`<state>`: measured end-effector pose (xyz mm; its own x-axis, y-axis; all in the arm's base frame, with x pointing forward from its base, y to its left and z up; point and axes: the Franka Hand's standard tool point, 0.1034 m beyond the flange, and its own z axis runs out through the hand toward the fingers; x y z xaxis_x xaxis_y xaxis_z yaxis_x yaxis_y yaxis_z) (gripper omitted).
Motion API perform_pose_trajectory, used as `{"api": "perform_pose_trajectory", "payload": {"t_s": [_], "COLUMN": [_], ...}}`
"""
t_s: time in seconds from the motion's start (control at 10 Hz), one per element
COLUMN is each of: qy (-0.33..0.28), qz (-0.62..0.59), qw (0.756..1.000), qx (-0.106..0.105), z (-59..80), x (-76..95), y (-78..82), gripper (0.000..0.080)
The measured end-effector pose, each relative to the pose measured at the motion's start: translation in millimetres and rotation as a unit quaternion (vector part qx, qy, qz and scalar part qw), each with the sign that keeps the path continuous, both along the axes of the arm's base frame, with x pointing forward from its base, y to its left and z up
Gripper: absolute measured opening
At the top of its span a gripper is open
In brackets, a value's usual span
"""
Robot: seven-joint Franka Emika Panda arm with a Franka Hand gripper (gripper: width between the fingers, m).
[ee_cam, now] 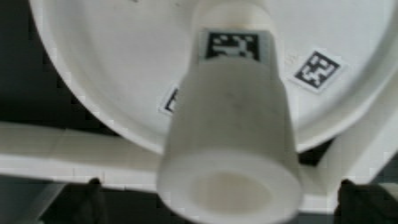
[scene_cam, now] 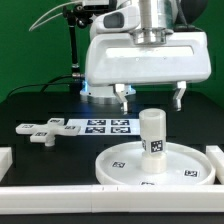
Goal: Assemble round table
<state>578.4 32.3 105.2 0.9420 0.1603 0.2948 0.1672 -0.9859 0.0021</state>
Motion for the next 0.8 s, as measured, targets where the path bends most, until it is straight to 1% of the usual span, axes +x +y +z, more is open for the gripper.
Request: {"api": "perform_pose_trajectory", "payload": {"t_s": [0.1, 0.2, 0.3, 0.4, 0.5, 0.8], "qy": [0.040, 0.067, 0.109, 0.135, 0.126, 0.125], "qz": [0.003, 0.003, 0.006, 0.006, 0.007, 0.009], "qw": [0.999, 0.998, 0.994, 0.991, 0.992, 0.992], "qx": [0.004, 0.007, 0.011, 0.015, 0.014, 0.013], "z": [-0.5, -0.5, -2.4, -2.0, -3.3, -11.1], "x": [0.5, 3.5, 1.8, 3.0, 6.7, 5.9], "y": [0.5, 0.0, 2.4, 6.0, 7.6, 7.4], "gripper": [0.0649, 0.0649, 0.0649, 0.0649, 0.0649, 0.0649]}}
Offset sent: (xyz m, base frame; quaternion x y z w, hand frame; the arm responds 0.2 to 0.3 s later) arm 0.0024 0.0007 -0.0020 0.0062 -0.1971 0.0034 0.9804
